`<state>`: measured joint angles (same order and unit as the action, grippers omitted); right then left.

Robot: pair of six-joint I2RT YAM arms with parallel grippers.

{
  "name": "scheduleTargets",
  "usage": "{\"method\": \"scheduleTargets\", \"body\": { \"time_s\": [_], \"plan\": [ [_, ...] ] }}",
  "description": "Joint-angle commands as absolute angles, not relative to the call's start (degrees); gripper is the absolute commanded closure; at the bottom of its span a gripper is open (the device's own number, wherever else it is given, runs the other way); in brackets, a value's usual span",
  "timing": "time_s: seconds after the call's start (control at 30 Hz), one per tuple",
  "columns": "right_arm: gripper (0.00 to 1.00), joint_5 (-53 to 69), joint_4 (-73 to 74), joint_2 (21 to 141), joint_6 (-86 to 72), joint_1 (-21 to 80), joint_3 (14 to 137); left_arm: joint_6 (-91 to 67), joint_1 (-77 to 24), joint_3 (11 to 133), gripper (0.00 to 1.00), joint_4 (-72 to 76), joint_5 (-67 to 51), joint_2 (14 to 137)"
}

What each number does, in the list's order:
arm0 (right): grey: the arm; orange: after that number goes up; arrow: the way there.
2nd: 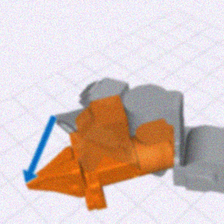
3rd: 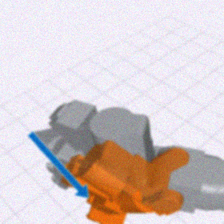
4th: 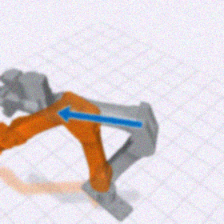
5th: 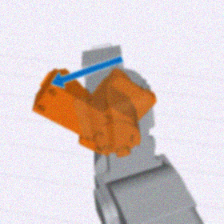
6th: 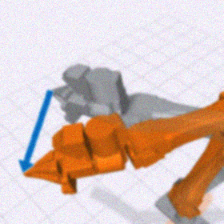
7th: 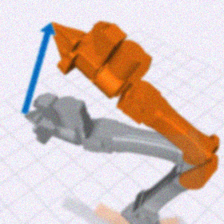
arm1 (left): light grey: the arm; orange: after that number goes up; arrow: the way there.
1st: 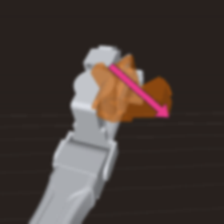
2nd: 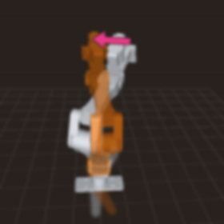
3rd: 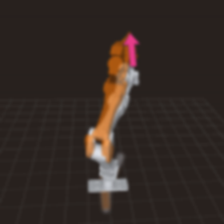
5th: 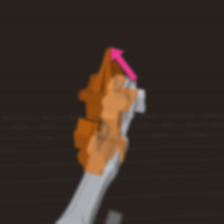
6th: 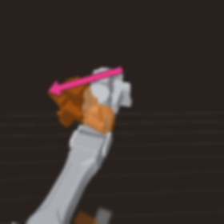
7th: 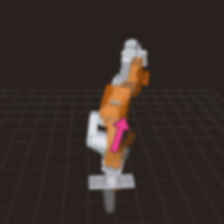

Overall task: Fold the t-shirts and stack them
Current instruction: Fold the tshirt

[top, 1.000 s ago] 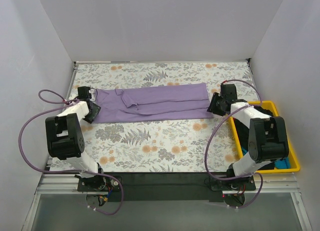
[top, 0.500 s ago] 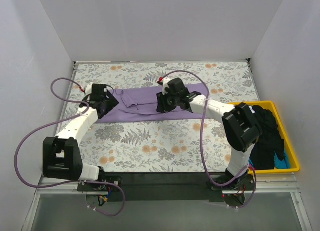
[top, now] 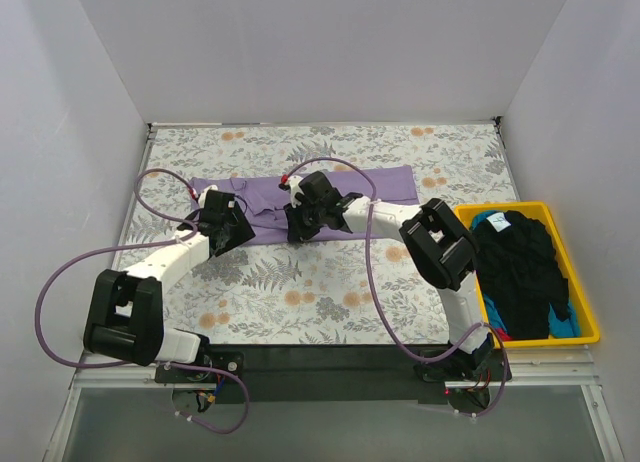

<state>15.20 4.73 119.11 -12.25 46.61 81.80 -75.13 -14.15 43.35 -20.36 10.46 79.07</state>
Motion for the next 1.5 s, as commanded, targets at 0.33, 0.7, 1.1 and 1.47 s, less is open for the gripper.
{"method": "scheduleTargets", "body": {
  "time_s": [0.33, 0.7, 1.1, 1.47],
  "plan": [
    [0.79, 10.6, 2.7, 123.7, -10.8, 45.8, 88.8, -71.9, -14.8, 40.3, 0.39, -13.8, 12.0, 76.6],
    [0.68, -3.7, 3.6, 127.6, -2.1, 39.9, 99.0, -72.0, -14.9, 40.1, 0.39, -13.6, 12.2, 76.3],
    [0.63, 2.6, 6.2, 111.8, -1.5, 36.5, 82.3, -72.3, -14.9, 40.5, 0.38, -13.2, 11.0, 77.3],
    [0.7, 5.5, 2.6, 110.9, -8.3, 39.5, 73.6, -72.7, -16.3, 41.6, 0.4, -12.6, 9.1, 78.7]
  ]
}}
